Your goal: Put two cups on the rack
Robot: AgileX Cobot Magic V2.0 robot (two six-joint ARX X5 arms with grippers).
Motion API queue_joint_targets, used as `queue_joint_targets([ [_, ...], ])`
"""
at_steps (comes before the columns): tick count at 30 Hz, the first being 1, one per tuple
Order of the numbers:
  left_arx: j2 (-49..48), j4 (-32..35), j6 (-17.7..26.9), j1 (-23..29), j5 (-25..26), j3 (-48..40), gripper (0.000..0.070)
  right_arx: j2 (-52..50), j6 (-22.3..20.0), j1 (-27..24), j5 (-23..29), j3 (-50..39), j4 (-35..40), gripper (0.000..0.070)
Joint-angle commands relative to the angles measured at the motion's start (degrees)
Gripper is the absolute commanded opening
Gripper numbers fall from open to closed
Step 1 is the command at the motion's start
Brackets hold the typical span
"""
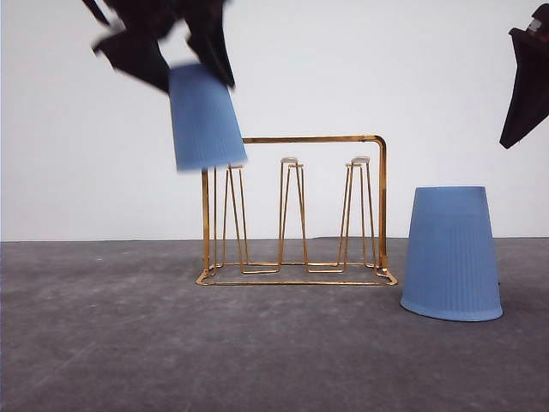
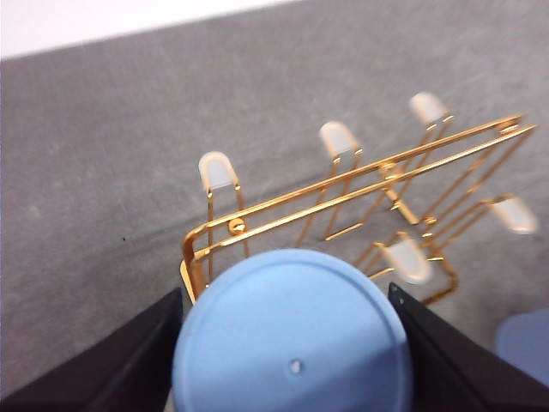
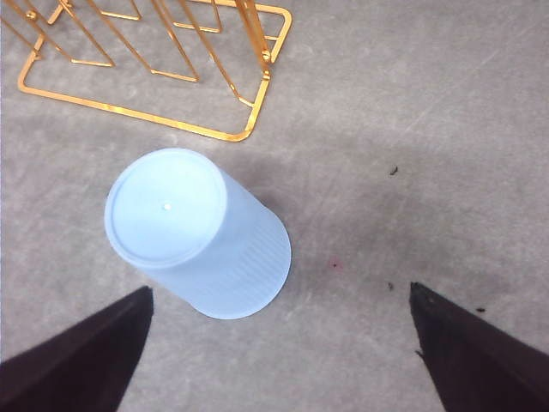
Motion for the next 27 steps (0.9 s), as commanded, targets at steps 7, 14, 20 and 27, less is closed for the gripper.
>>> queue_joint_targets([
  [7, 6.58, 1.72, 1.47, -0.31, 0.23, 0.94, 0.0473, 0.39, -1.17, 0.22, -0.15, 1.14, 0.46, 0.0609],
  [14, 6.94, 2.57, 1.44, -0.31, 0.25, 1.06, 0.0519, 0.39, -1.37, 0.22, -0.20, 1.14, 0.46, 0.0614],
  [20, 6.58, -2.58, 1.51, -0.32, 0.24, 4.87, 0.0516, 0.43, -1.29, 0.45, -4.26, 1.14, 2.15, 0.0629],
  [27, 1.77, -10.16, 3.91, -0.31, 0.63, 12.26, 0.0516, 1.83, -0.34, 3.77, -5.15, 1.14, 6.73, 0.0663],
])
